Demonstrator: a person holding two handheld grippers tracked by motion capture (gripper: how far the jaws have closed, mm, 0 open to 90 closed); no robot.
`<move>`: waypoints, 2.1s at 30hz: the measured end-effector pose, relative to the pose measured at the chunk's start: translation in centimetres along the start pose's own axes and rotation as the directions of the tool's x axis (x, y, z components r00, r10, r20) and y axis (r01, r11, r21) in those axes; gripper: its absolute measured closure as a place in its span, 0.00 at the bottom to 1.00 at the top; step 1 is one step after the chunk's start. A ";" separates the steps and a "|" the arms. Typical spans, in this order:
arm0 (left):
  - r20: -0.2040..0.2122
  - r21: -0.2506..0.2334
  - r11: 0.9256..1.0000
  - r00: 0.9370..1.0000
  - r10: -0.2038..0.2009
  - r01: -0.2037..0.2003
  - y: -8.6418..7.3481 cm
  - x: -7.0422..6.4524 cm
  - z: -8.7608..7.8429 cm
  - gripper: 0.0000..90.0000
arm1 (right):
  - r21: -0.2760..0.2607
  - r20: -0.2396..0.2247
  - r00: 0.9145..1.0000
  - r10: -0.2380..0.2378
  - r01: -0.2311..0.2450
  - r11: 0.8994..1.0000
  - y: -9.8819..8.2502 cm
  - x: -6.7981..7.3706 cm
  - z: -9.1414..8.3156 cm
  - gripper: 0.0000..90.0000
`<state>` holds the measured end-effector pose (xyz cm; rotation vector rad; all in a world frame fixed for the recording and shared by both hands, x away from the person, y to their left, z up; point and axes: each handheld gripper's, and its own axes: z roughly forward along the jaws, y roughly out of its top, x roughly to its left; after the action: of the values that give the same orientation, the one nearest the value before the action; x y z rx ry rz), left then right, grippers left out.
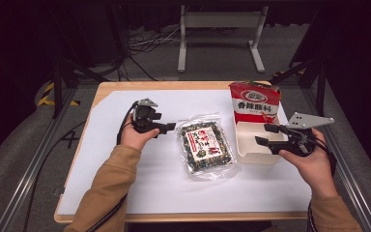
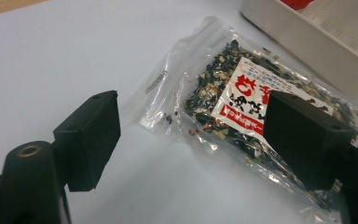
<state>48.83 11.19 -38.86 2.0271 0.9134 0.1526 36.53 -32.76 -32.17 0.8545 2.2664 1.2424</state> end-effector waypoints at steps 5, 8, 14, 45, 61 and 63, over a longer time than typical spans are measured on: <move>-0.023 0.011 1.000 1.000 -0.003 0.003 0.3 0.5 1.5 0.22 | 0.002 -0.006 1.000 -0.001 0.001 1.000 -0.1 0.5 -0.1 0.44; -0.033 0.011 1.000 0.999 0.009 -0.009 0.7 0.7 2.3 0.22 | 0.000 -0.006 1.000 -0.009 0.009 1.000 -0.1 0.8 -0.2 0.43; -0.017 0.015 1.000 1.000 -0.002 0.002 0.8 1.2 3.7 0.22 | 0.005 -0.002 1.000 -0.005 0.005 1.000 -0.5 0.9 -0.2 0.42; 0.120 0.112 0.987 0.984 -0.132 0.119 0.5 3.0 7.8 0.25 | 0.015 -0.023 1.000 0.000 0.000 1.000 -1.1 1.0 0.5 0.41; 0.034 0.215 0.977 0.999 0.011 -0.018 0.8 0.7 8.8 0.42 | 0.022 -0.028 1.000 -0.004 0.005 1.000 -1.2 1.1 1.1 0.40; 0.024 0.223 0.975 1.000 0.012 -0.017 0.9 0.1 8.9 0.40 | 0.023 -0.030 1.000 -0.004 0.005 1.000 -1.2 1.1 1.1 0.40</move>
<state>53.20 4.94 -43.58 2.2379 0.9369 0.0356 36.05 -31.80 -33.85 0.8436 2.3094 1.2373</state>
